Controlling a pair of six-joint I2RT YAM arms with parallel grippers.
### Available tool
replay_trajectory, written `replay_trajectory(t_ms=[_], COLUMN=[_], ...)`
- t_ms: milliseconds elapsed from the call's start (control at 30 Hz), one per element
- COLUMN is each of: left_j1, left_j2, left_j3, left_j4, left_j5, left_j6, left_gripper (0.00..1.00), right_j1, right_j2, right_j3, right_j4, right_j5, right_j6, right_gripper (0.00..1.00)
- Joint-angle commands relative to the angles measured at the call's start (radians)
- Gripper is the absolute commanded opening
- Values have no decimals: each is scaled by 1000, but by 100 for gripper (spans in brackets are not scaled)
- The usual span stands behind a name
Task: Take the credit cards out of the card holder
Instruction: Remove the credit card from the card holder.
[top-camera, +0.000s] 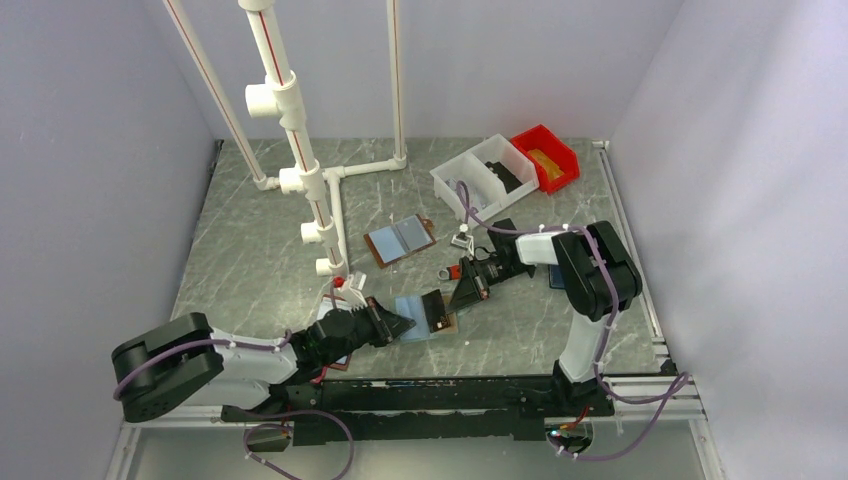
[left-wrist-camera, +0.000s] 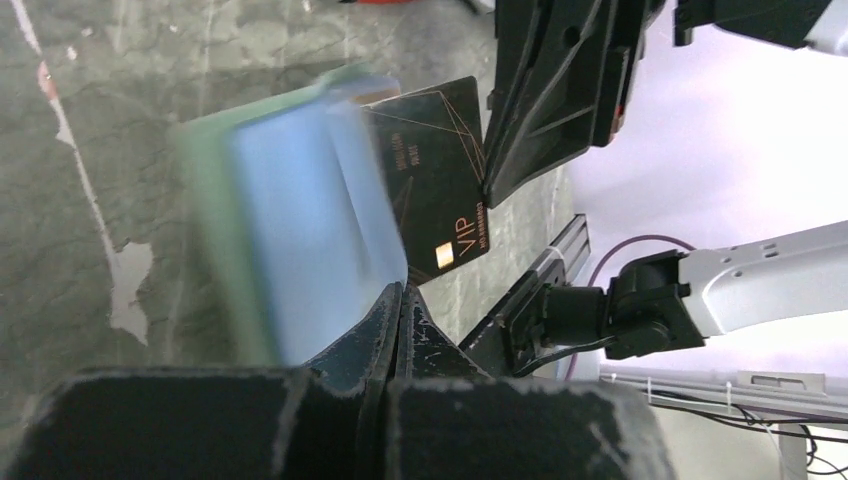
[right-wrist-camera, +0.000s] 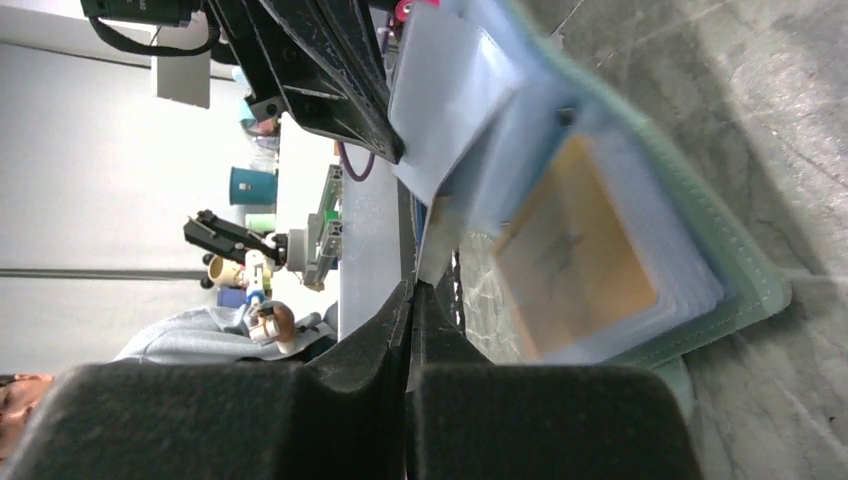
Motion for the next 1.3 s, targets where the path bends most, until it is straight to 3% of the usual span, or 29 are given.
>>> replay_trajectory(t_ms=[0, 267, 500, 633, 1000, 1167, 1267], left_j1=[1, 6, 8, 8, 7, 8, 8], left_j2=[40, 68, -19, -137, -455, -444, -371], left_j3=[-7, -11, -21, 2, 39, 44, 47], left_j4=[41, 4, -20, -159, -519, -478, -381], left_j5=[7, -9, 1, 6, -19, -16, -6], left_j6=[-18, -41, -8, 22, 21, 27, 39], left_gripper=[0, 0, 21, 29, 28, 52, 60], right_j1=[7, 8, 8, 8, 17, 18, 18], right_j2=[21, 43, 62, 50, 50, 42, 37], right_j3=[67, 79, 118, 126, 122, 136, 157], right_j4=[-101, -101, -193, -216, -186, -223, -281], right_j5=[1, 107, 88, 78, 131, 104, 86], right_j6=[-122, -116, -200, -232, -202, -241, -299], right_gripper=[0, 0, 0, 0, 0, 0, 0])
